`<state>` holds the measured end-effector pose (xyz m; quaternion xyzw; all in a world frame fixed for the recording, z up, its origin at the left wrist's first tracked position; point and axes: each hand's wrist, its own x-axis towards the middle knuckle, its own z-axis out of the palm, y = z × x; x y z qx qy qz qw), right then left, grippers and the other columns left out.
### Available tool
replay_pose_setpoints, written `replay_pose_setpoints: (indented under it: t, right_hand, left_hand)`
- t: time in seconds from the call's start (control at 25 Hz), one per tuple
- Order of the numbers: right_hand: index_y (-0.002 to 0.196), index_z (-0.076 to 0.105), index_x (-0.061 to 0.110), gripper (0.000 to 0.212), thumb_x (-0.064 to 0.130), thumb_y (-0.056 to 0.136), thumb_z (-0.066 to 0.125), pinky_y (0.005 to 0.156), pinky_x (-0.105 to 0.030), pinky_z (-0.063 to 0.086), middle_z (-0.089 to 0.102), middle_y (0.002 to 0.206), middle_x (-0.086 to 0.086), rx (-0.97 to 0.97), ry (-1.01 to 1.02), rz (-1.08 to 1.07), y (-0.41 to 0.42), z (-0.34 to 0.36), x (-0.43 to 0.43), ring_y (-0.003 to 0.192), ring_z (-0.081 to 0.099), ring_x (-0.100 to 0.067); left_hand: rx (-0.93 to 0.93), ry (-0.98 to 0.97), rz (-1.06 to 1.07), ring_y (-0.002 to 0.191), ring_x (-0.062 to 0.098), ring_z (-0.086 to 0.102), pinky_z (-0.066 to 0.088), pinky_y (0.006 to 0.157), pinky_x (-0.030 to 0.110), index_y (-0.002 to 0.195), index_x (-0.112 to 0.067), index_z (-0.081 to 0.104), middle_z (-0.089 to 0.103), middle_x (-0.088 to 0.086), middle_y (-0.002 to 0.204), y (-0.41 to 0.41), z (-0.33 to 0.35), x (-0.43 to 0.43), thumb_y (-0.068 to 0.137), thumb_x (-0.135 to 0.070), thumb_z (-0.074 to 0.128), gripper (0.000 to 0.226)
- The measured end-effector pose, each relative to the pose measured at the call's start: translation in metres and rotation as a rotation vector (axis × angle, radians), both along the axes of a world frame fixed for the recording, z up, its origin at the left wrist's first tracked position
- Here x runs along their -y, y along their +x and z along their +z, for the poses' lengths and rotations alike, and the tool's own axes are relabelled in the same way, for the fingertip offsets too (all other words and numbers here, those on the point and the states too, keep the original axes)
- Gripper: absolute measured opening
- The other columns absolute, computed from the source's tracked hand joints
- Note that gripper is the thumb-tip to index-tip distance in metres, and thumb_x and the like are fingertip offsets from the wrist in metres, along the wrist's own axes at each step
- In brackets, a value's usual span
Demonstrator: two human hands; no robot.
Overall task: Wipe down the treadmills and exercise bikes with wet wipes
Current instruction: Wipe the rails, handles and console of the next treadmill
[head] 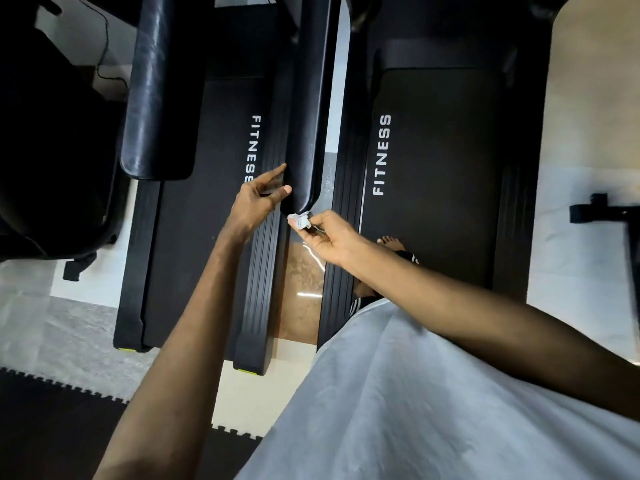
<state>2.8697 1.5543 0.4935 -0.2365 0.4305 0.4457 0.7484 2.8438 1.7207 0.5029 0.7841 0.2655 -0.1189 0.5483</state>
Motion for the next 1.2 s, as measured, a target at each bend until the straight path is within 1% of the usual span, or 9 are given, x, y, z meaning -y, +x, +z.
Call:
replay_pose_setpoints:
  t: [0.12,0.28,0.4,0.52,0.68,0.84,0.92,1.08,1.2]
  right_hand:
    - [0.114,0.055,-0.013,0.027,-0.017,0.094,0.037,0.088,-0.037,0.055,0.059,0.113,-0.032,0.062,-0.071,0.078,-0.003,0.008,-0.004,0.119,0.061,-0.039]
    - [0.091,0.058,-0.005,0.016,-0.013,0.096,0.046,0.087,-0.037,0.056,0.065,0.104,-0.022,0.235,-0.147,0.118,0.005,0.009,0.017,0.089,0.066,-0.028]
    - [0.088,0.065,0.011,0.014,-0.003,0.092,0.066,0.086,-0.036,0.055,0.069,0.083,-0.002,0.777,-0.425,0.317,0.014,-0.001,0.031,0.081,0.065,-0.015]
    - [0.088,0.068,0.014,0.013,0.003,0.086,0.075,0.074,-0.021,0.053,0.068,0.082,0.005,1.197,-0.636,0.428,0.013,-0.008,0.028,0.074,0.062,-0.003]
    - [0.091,0.072,0.017,0.009,0.011,0.087,0.076,0.079,-0.026,0.058,0.072,0.086,0.006,1.244,-0.750,0.431,0.035,-0.010,0.024,0.080,0.066,-0.005]
    - [0.089,0.067,0.013,0.009,0.006,0.088,0.072,0.069,-0.011,0.050,0.067,0.083,0.013,1.369,-0.812,0.545,0.049,-0.003,0.022,0.073,0.062,0.000]
    - [0.091,0.069,0.013,0.007,0.010,0.087,0.074,0.071,-0.012,0.051,0.069,0.086,0.010,1.363,-0.799,0.555,0.059,-0.001,0.024,0.076,0.065,-0.005]
    - [0.101,0.072,0.010,0.011,0.012,0.090,0.072,0.068,-0.009,0.050,0.074,0.095,-0.004,1.251,-0.876,0.365,0.116,0.016,0.019,0.083,0.068,-0.012]
    - [0.100,0.073,0.013,0.010,0.016,0.090,0.072,0.066,-0.007,0.049,0.073,0.091,0.001,1.344,-0.923,0.397,0.164,0.029,0.013,0.081,0.070,-0.010]
  left_hand:
    - [0.003,-0.021,-0.008,0.119,0.007,0.063,0.054,0.099,0.037,0.137,-0.043,0.059,0.067,-0.005,0.130,-0.003,0.002,-0.004,0.094,-0.032,0.071,0.046]
    - [0.011,-0.046,-0.004,0.118,0.007,0.063,0.052,0.096,0.030,0.137,-0.040,0.059,0.069,-0.003,0.126,-0.006,0.001,-0.004,0.094,-0.028,0.071,0.046]
    - [0.036,-0.037,0.050,0.116,0.009,0.065,0.051,0.103,0.036,0.131,-0.046,0.063,0.072,-0.003,0.121,-0.009,-0.008,-0.002,0.089,-0.032,0.076,0.046]
    - [0.070,-0.049,0.087,0.106,0.000,0.066,0.049,0.102,0.029,0.133,-0.039,0.064,0.073,-0.007,0.116,-0.010,-0.013,0.003,0.092,-0.024,0.074,0.045]
    - [0.102,-0.007,0.130,0.099,-0.012,0.064,0.048,0.097,0.013,0.139,-0.029,0.060,0.069,-0.012,0.113,-0.007,-0.007,0.019,0.097,-0.018,0.066,0.044]
    - [0.139,0.082,0.164,0.113,0.001,0.057,0.036,0.080,-0.006,0.143,-0.028,0.056,0.062,-0.009,0.123,0.002,0.001,0.038,0.099,-0.024,0.063,0.044]
    - [0.163,0.122,0.152,0.120,0.005,0.054,0.036,0.091,-0.001,0.144,-0.026,0.056,0.059,-0.006,0.131,0.009,0.004,0.043,0.099,-0.023,0.063,0.045]
    - [0.133,0.200,0.103,0.133,0.020,0.051,0.039,0.115,0.040,0.147,-0.027,0.051,0.053,0.007,0.144,0.031,0.006,0.042,0.098,-0.031,0.064,0.051]
    - [0.122,0.273,0.037,0.137,0.022,0.046,0.036,0.116,0.040,0.152,-0.020,0.043,0.046,0.008,0.150,0.052,0.015,0.043,0.100,-0.033,0.061,0.056]
